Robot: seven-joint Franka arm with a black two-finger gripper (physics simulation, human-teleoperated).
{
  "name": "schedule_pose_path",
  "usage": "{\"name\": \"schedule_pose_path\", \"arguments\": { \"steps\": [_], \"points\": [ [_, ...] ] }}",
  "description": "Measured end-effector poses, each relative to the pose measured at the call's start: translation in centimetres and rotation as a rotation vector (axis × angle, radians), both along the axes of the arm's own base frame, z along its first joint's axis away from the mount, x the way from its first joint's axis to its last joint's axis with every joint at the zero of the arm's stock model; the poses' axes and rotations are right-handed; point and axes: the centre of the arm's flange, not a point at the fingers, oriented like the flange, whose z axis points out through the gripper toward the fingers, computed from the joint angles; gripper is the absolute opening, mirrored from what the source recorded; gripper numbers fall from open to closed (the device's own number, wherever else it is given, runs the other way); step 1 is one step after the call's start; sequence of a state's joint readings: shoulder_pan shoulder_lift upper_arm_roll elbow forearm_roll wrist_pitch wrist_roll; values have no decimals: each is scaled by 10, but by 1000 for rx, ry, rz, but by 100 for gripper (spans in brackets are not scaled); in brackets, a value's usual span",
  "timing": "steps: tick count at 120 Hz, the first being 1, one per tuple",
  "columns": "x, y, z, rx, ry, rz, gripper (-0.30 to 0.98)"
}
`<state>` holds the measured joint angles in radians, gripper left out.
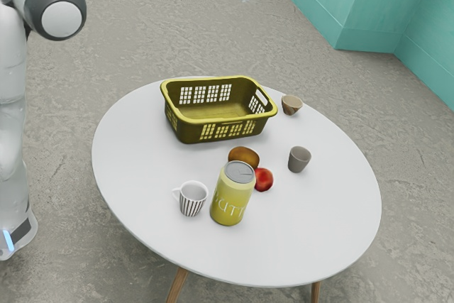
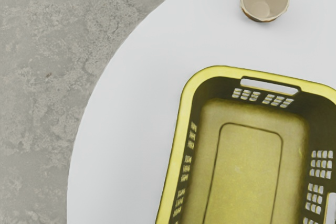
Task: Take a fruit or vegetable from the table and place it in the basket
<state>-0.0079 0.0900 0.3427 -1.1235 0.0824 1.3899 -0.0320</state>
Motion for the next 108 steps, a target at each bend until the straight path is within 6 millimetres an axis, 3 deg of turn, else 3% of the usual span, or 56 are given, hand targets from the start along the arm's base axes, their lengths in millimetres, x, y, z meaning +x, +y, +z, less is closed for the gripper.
{"name": "schedule_pose_path", "arguments": {
  "steps": [13, 31, 41, 54, 75, 108],
  "points": [
    [23, 20, -53, -13, 97, 10, 66],
    [56, 9, -105, -55, 167, -44, 66],
    [66, -3, -123, -71, 196, -79, 66],
    [79, -17, -162, -104, 240, -126, 66],
    [93, -63, -211, -149, 274, -242, 66],
    [78, -153, -236, -184, 309, -432, 66]
  ]
}}
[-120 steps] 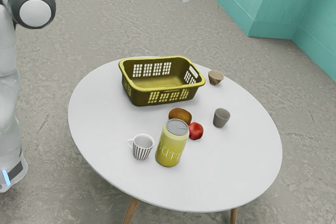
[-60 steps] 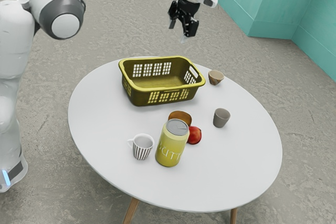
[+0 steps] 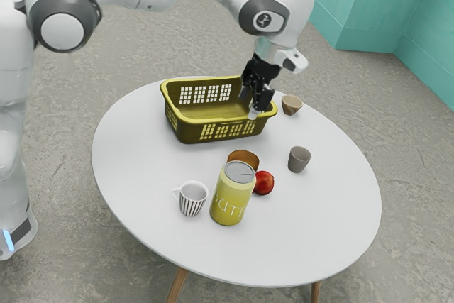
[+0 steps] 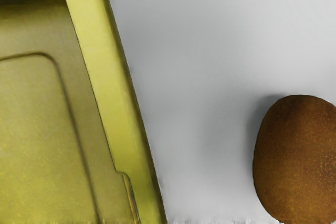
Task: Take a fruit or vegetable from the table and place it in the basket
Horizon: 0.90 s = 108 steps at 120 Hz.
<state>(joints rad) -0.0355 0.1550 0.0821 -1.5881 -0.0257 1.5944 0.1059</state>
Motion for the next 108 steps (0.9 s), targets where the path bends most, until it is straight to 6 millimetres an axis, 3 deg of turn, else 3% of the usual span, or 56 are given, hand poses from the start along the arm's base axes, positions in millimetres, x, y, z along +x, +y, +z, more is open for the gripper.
{"name": "schedule_pose_path", "arguments": {
  "steps": [59, 108],
  "points": [
    [-9, -69, -18, -23, 36, -148, 66],
    [-27, -101, -36, -45, 137, -213, 66]
  ]
}}
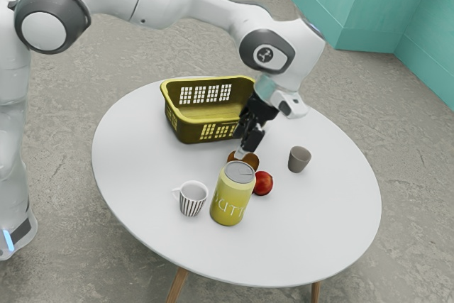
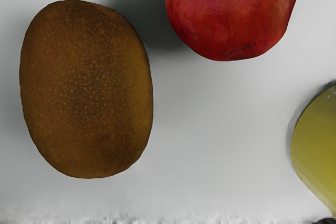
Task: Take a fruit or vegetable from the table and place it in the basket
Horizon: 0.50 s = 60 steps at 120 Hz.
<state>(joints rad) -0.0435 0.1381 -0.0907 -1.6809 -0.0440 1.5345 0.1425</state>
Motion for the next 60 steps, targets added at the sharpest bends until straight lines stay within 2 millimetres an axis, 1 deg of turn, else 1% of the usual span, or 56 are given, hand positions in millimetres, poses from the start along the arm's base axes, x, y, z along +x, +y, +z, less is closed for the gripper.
{"name": "schedule_pose_path", "arguments": {
  "steps": [8, 22, 48, 60],
  "points": [
    [-3, -2, -2, 0, 25, -9, 66],
    [-7, 0, -15, 1, 68, -17, 66],
    [-4, -3, -26, 0, 58, -36, 66],
    [-2, -1, -32, 7, 40, -40, 66]
  ]
}}
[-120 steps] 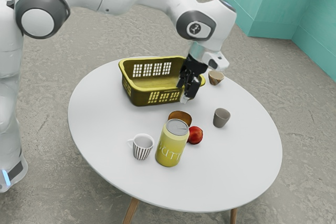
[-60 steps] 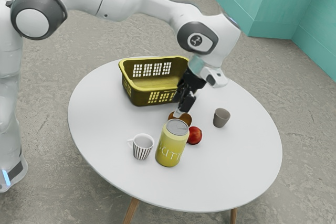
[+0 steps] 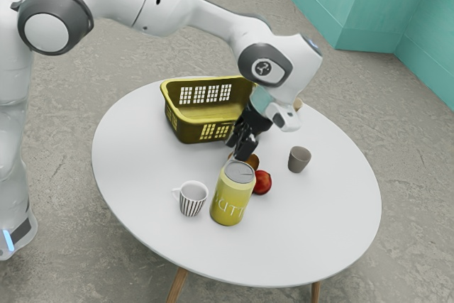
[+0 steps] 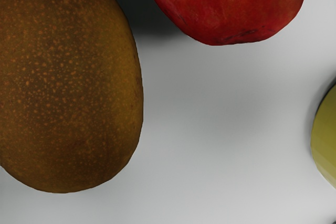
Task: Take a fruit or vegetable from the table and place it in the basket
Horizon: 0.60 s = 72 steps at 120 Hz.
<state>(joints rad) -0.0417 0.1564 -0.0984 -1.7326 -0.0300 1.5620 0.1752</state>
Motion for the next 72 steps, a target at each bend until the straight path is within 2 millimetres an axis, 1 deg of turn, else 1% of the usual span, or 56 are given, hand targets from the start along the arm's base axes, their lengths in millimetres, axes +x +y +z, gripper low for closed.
{"name": "schedule_pose_path", "arguments": {
  "steps": [29, 43, 72],
  "points": [
    [10, 2, -1, 13, -77, -13, 66],
    [10, 5, -9, 16, -85, -13, 66],
    [16, 6, -15, 14, -110, -14, 66]
  ]
}}
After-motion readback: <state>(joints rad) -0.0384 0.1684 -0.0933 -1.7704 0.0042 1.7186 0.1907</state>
